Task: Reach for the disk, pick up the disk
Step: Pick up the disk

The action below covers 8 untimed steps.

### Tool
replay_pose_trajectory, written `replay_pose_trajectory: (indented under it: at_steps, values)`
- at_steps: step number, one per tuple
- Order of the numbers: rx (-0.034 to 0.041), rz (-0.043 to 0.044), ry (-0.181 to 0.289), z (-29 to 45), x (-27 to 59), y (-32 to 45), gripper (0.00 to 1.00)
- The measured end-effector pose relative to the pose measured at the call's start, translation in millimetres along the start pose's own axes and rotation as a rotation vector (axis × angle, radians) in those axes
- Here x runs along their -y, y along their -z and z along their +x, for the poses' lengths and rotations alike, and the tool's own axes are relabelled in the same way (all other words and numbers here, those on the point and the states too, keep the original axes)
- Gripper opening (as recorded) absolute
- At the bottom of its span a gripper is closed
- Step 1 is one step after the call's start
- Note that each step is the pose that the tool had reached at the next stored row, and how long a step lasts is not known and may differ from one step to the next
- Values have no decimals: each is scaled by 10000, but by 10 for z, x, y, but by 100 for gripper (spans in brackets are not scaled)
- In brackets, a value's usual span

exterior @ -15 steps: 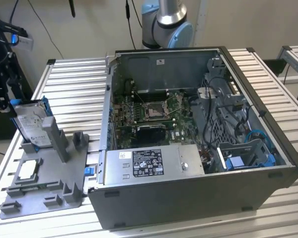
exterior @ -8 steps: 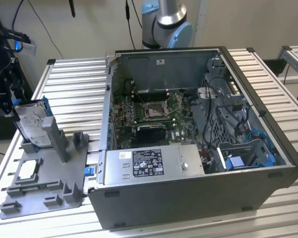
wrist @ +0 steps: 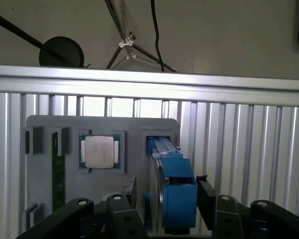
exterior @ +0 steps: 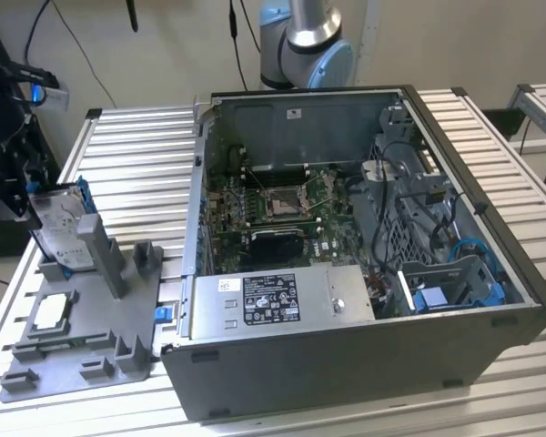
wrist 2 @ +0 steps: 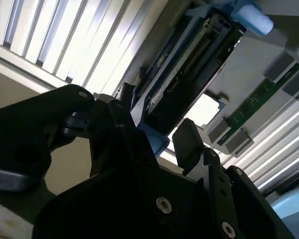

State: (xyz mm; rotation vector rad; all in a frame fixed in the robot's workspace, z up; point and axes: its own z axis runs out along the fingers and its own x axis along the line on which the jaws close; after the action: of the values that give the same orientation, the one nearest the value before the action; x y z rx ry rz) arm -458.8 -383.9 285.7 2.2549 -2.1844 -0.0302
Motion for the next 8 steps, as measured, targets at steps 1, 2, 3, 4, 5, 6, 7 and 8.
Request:
replay_pose_trajectory:
  at_steps: [1, 2, 3, 4, 5, 6, 7, 8]
  values:
    - [-1, 36, 11, 0, -9, -18, 100]
    - [-1, 78, 18, -1, -14, -35, 100]
    - [-2, 118, 23, -1, -16, -50, 100]
    - [-3, 162, 25, 0, -19, -66, 100]
    - [-4, 196, 26, 0, -19, -82, 100]
    - [-6, 218, 26, 0, -19, -95, 100]
    - [-5, 221, 26, 0, -19, -102, 100]
    - [-6, 220, 26, 0, -19, -106, 100]
